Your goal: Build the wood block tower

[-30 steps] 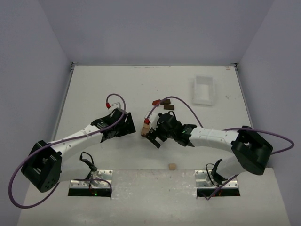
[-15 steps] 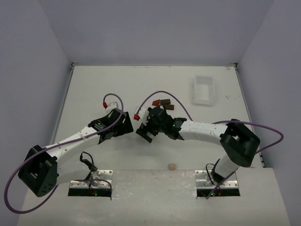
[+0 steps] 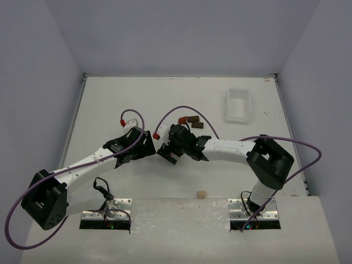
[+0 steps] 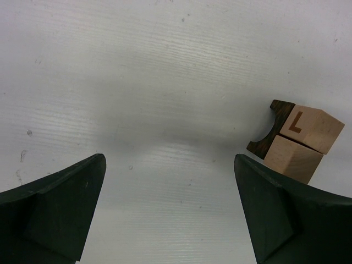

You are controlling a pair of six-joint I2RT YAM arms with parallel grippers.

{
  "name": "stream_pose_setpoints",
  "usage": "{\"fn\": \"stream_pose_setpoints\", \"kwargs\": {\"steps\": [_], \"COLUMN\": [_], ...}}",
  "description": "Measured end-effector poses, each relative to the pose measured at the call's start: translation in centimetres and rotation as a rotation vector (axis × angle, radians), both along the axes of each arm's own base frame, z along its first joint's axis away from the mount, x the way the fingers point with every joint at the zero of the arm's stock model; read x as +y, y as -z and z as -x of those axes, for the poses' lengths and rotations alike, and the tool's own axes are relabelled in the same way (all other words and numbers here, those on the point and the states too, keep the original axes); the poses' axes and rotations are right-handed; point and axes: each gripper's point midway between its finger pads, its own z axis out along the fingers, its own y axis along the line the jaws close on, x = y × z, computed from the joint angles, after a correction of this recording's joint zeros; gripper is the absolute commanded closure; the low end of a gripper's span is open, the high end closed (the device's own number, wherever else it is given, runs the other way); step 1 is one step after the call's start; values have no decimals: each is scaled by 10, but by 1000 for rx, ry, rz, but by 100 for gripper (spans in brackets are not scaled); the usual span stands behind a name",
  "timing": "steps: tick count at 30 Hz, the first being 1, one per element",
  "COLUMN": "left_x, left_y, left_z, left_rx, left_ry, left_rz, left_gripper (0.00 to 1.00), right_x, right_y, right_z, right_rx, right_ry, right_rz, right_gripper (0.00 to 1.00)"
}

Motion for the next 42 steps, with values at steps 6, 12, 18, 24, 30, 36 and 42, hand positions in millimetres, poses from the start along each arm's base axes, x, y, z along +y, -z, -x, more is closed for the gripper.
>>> {"fn": "stream_pose_setpoints", "kwargs": {"steps": [6, 12, 18, 24, 30, 36, 42], "left_x": [0, 0, 1, 1, 1, 1, -13], "left_y": [0, 1, 2, 2, 0, -10, -39], "left_z": [0, 1, 1, 1, 1, 0, -18], "left_rx": [0, 2, 3, 3, -2, -33, -68], "left_ry": [2, 2, 3, 6, 7, 3, 26], "left_rz": [-1, -2, -4, -6, -4, 11, 36], "left_gripper": [0, 0, 0, 0, 0, 0, 0], "right_x": [-1, -1, 0, 5, 10, 15, -24], "right_y": [0, 0, 0, 1, -12, -71, -106], "right_z": [-4, -5, -4, 2, 5, 1, -22], "right_rx": [-13, -15, -9, 12, 13, -82, -116], "right_ry": [14, 16, 9, -19, -43, -36, 113], "right_rz": [12, 13, 9, -8, -48, -186, -300], "right_gripper": [1, 1, 1, 1, 1, 1, 1]}}
